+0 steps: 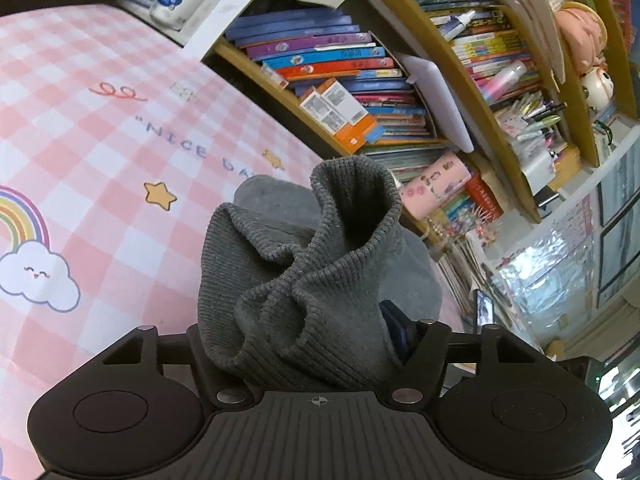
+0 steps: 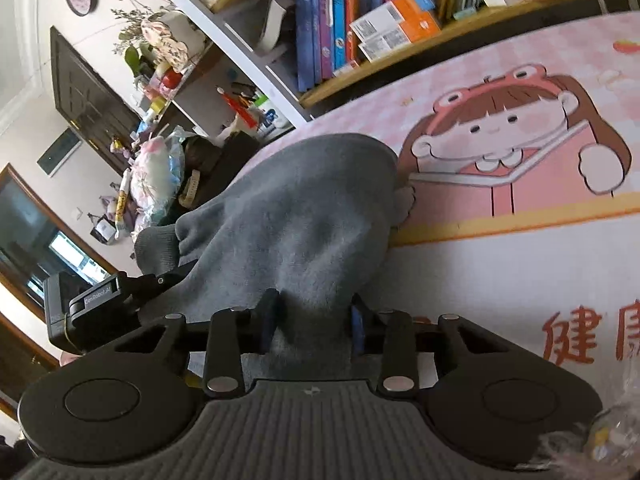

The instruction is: Fold clothes

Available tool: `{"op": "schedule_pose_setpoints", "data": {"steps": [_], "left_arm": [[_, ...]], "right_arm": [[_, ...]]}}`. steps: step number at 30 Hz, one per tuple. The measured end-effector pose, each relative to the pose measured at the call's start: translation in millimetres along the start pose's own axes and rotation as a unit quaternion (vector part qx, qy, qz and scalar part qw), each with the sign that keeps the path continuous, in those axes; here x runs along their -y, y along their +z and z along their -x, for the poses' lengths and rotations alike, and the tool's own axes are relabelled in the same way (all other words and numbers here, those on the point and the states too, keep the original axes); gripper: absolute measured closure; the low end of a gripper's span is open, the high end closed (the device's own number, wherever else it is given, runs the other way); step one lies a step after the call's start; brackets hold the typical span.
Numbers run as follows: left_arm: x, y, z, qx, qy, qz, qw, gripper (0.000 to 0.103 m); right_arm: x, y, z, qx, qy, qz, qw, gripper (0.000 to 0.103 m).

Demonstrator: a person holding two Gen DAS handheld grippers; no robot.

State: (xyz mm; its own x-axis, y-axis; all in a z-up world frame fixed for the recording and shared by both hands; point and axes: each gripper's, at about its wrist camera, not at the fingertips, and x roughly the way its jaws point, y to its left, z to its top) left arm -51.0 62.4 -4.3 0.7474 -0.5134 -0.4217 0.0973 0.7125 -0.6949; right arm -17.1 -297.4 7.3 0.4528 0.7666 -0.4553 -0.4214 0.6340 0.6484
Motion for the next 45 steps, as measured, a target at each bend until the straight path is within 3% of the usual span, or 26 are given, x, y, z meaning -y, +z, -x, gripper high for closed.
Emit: {"op": "schedule_pose_setpoints", "data": {"steps": [7, 14, 18, 21, 31, 35, 40, 45], "left_arm": [[-6.0, -0.3, -3.4, -0.011, -0.005, 0.008, 0.9999, 0.030], [-4.6, -1.0, -5.8, -0.011, -0.009, 0.005, 0.9999, 0.032], [7.5, -3.5, -1.5, 0.001, 0.005, -0.040, 0.9992, 0.040], [12.5, -1.6, -0.2, 0.002, 0.002, -0.057, 0.9984, 0.040], [-7.7, 1.9, -10.2, -0.020, -0.017, -0.010, 0.9996, 0.030], [-5.5, 1.7, -12.4, -0.022, -0.020, -0.017, 0.9994, 0.028], [-4.2, 3.1, -11.4, -0.020, -0.023, -0.019, 0.9994, 0.035], [0.0, 5.5, -3.2, -0.002, -0.036, -0.022, 0.9991, 0.042]], "right_arm": [[8.5, -1.0, -4.0, -0.011, 0.003, -0.027, 1.000, 0.057], [19.3, 0.9, -8.1, -0.019, 0.027, -0.072, 0.997, 0.056], [1.7, 0.5, -4.8, -0.006, 0.009, -0.017, 1.000, 0.067], [-11.0, -0.2, 0.1, -0.002, -0.008, 0.026, 1.000, 0.068], [5.4, -0.9, -5.0, -0.014, 0.000, -0.019, 1.000, 0.056], [12.2, -0.8, -8.0, -0.017, 0.011, -0.039, 0.999, 0.054], [8.2, -0.1, -7.2, -0.011, 0.018, -0.029, 0.999, 0.066], [-8.1, 2.3, 2.0, 0.010, 0.009, 0.011, 1.000, 0.070]]}}
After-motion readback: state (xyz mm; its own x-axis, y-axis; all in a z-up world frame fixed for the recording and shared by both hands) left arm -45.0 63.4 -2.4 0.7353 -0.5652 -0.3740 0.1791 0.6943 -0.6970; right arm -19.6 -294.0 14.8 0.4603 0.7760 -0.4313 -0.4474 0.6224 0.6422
